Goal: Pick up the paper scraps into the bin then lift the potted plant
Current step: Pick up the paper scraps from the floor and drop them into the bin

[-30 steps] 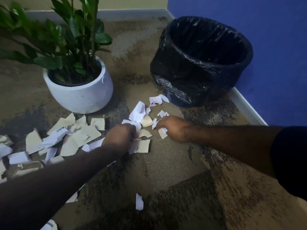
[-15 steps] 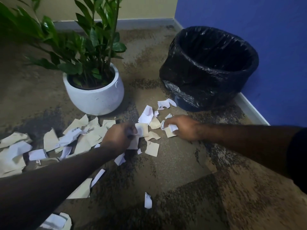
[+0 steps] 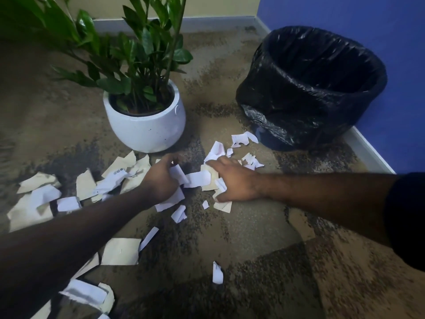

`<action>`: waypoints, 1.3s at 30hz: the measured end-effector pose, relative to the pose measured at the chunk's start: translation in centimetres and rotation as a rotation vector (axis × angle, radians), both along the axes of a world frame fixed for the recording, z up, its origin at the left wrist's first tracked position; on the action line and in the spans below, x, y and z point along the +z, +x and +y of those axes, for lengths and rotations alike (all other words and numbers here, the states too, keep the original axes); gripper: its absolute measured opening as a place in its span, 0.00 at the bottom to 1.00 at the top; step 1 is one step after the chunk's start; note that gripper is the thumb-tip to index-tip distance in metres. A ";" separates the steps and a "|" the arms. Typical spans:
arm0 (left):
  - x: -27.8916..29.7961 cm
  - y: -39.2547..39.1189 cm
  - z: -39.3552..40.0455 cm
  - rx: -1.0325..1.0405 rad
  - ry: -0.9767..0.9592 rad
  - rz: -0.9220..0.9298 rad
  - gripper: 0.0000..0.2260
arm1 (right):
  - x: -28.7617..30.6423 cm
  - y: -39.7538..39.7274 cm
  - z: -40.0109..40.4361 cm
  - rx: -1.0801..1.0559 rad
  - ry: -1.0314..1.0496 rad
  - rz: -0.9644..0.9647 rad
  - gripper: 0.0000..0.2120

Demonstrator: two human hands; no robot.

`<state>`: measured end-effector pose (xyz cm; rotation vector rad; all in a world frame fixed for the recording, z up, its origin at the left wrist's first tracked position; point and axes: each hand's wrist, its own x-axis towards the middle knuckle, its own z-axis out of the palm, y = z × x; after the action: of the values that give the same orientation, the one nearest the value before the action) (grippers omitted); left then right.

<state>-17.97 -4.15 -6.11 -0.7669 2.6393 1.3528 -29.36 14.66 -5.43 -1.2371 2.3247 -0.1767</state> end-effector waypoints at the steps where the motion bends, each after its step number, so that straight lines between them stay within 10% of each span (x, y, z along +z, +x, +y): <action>1: 0.0 0.2 -0.2 -0.001 0.012 0.006 0.22 | -0.1 0.2 -0.4 -0.030 -0.002 0.021 0.44; 16: -1.1 -1.4 0.9 -0.228 -0.454 0.026 0.18 | -2.0 0.4 -2.3 -0.249 0.081 0.055 0.25; 21: -2.3 -1.6 1.8 -0.320 -0.469 -0.083 0.23 | -2.3 -0.2 -1.6 -0.333 0.050 0.056 0.03; 25: -3.1 -1.2 1.9 -0.359 -0.567 -0.098 0.23 | -2.1 -0.6 -1.8 -0.353 0.004 -0.005 0.07; 32: -3.4 -0.8 1.3 -0.314 -0.462 0.050 0.05 | -1.7 0.5 0.2 0.056 -0.080 0.066 0.13; 39: -2.0 -0.5 0.7 -0.205 -0.156 0.033 0.13 | 0.1 -1.3 1.6 -0.279 -0.342 -0.099 0.04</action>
<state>-18.47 -3.45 -8.16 -0.4742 2.7835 1.1283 -30.65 16.27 -5.34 -1.0164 2.4376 -0.7404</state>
